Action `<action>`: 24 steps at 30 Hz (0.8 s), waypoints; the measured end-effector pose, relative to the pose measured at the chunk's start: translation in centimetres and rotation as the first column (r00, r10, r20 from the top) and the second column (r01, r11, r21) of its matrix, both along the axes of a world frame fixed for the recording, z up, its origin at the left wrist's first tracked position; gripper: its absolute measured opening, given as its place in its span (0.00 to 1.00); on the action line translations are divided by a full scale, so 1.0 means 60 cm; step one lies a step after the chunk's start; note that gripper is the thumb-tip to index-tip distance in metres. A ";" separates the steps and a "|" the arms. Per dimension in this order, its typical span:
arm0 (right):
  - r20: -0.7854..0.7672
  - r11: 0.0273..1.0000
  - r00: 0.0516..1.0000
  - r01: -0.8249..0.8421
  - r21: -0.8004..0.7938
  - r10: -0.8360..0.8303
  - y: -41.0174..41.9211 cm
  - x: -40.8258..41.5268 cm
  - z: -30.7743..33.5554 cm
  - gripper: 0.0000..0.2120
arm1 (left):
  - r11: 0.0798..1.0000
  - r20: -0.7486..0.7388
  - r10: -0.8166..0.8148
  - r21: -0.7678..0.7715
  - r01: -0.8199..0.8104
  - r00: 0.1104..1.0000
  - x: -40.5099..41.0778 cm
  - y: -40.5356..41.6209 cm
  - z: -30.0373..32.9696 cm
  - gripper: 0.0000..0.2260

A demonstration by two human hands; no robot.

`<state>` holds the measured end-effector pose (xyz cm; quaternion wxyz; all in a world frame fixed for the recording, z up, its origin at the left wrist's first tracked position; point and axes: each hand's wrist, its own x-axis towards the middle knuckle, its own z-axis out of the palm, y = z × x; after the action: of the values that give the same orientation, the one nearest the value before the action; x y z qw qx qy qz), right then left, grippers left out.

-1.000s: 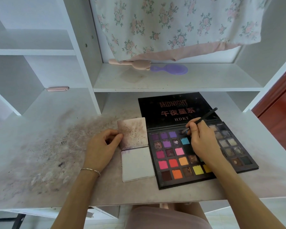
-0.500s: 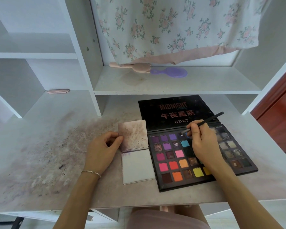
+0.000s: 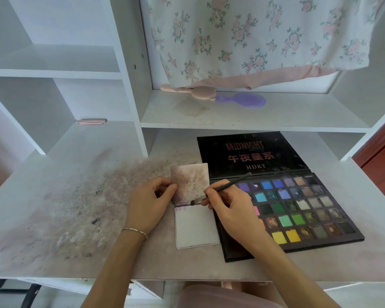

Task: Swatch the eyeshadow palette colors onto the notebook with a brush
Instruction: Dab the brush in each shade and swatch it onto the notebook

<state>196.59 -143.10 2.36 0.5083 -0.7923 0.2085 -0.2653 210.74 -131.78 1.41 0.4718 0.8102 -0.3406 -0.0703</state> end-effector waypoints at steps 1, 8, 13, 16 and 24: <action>-0.006 1.000 1.000 -0.005 0.001 0.005 0.001 0.002 -0.001 0.06 | 1.000 -0.003 0.001 0.000 -0.001 1.000 0.000 0.000 -0.001 0.02; -0.044 0.999 0.999 -0.021 -0.042 0.019 0.003 0.003 -0.003 0.05 | 1.000 0.000 -0.002 0.008 0.002 1.000 0.000 0.000 -0.001 0.04; -0.052 0.997 0.998 -0.033 -0.065 0.030 0.004 0.002 0.000 0.05 | 1.000 -0.016 0.005 0.014 -0.004 1.000 0.000 -0.002 -0.002 0.03; -0.060 0.996 0.998 -0.042 -0.077 0.038 0.004 0.003 0.002 0.05 | 1.000 -0.031 0.004 0.013 -0.003 1.000 -0.001 -0.001 -0.002 0.03; -0.085 0.995 0.995 -0.066 -0.080 0.059 0.004 0.001 0.003 0.03 | 1.000 -0.048 0.000 0.001 0.000 0.999 -0.003 -0.001 0.001 0.05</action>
<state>196.66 -142.85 2.57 0.4739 -0.8292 0.1931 -0.2249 210.53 -131.83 1.44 0.4794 0.8085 -0.3292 -0.0899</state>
